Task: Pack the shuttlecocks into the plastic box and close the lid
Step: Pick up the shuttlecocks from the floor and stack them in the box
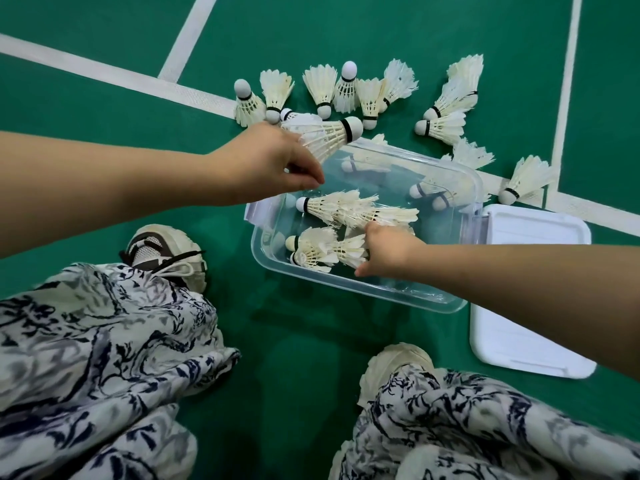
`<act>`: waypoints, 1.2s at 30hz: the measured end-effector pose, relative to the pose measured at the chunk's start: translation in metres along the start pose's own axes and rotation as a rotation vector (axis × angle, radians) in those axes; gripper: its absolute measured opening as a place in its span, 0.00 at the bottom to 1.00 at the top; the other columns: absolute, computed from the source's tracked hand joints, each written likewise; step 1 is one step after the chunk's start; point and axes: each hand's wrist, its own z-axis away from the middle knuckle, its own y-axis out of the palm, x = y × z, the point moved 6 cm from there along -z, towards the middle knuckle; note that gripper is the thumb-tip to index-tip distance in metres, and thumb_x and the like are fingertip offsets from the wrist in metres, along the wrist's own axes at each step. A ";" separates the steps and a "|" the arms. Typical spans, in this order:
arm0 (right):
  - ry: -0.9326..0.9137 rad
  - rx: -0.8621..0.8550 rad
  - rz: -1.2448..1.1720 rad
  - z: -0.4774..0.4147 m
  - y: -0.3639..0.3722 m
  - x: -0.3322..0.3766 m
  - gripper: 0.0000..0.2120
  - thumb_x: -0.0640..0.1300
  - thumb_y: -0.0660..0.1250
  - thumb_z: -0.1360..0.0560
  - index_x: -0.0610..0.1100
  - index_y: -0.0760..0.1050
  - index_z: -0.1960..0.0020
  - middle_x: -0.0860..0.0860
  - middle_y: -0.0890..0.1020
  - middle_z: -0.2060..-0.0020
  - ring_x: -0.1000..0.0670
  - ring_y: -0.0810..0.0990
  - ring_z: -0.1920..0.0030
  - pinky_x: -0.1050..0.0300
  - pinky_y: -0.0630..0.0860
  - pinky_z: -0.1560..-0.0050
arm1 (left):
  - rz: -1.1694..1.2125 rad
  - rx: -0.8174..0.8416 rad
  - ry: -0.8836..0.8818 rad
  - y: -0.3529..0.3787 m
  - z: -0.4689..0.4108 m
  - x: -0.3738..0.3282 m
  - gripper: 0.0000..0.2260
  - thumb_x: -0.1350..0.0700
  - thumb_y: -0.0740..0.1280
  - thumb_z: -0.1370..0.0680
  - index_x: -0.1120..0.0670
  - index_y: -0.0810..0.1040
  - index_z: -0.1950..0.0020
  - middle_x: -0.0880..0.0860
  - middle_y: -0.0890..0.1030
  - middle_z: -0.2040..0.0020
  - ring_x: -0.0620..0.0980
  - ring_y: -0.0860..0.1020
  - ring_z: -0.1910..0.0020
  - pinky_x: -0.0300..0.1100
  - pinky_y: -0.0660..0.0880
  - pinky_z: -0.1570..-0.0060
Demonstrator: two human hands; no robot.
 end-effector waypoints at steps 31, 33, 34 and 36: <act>-0.176 -0.278 0.021 0.014 -0.022 0.016 0.31 0.60 0.68 0.34 0.48 0.64 0.36 0.47 0.77 0.43 0.43 0.75 0.43 0.51 0.73 0.48 | 0.000 0.021 0.047 0.007 -0.004 -0.011 0.06 0.56 0.70 0.28 0.54 0.83 0.52 0.53 0.78 0.63 0.47 0.73 0.65 0.32 0.61 0.68; -0.345 -0.329 0.090 0.019 -0.026 0.036 0.36 0.60 0.68 0.34 0.48 0.61 0.31 0.46 0.72 0.39 0.43 0.70 0.38 0.49 0.69 0.40 | 0.001 0.020 0.045 0.007 -0.006 -0.012 0.07 0.56 0.70 0.28 0.54 0.83 0.52 0.53 0.78 0.63 0.47 0.72 0.65 0.29 0.62 0.68; -0.420 -0.339 0.142 0.021 -0.026 0.046 0.38 0.59 0.68 0.34 0.49 0.58 0.29 0.46 0.69 0.36 0.43 0.67 0.36 0.48 0.67 0.37 | 0.004 0.019 0.046 0.007 -0.006 -0.012 0.06 0.56 0.70 0.28 0.54 0.83 0.52 0.53 0.78 0.63 0.47 0.72 0.65 0.29 0.62 0.67; -0.520 -0.330 0.267 0.020 -0.027 0.061 0.40 0.58 0.67 0.32 0.52 0.52 0.26 0.47 0.62 0.30 0.43 0.62 0.32 0.47 0.62 0.33 | 0.009 0.016 0.053 0.006 -0.007 -0.014 0.06 0.57 0.70 0.28 0.55 0.83 0.53 0.53 0.77 0.64 0.48 0.72 0.65 0.24 0.63 0.65</act>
